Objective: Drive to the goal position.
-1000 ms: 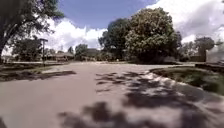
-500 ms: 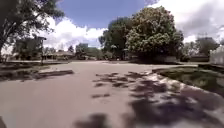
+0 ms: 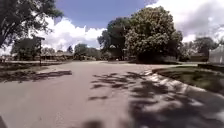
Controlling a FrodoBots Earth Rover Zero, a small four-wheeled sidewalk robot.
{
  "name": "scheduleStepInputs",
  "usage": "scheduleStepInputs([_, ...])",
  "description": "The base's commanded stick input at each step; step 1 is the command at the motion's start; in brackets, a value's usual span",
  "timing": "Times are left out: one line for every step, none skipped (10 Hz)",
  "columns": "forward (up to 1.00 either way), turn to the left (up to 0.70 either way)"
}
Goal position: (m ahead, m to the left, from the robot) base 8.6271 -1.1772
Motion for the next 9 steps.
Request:
scheduleStepInputs([0.00, 0.00])
scheduleStepInputs([0.00, 0.00])
scheduleStepInputs([0.00, 0.00])
scheduleStepInputs([0.34, 0.00])
scheduleStepInputs([0.70, 0.00])
scheduleStepInputs([0.70, 0.00])
scheduleStepInputs([0.70, 0.00])
scheduleStepInputs([0.70, 0.00])
scheduleStepInputs([0.70, 0.00])
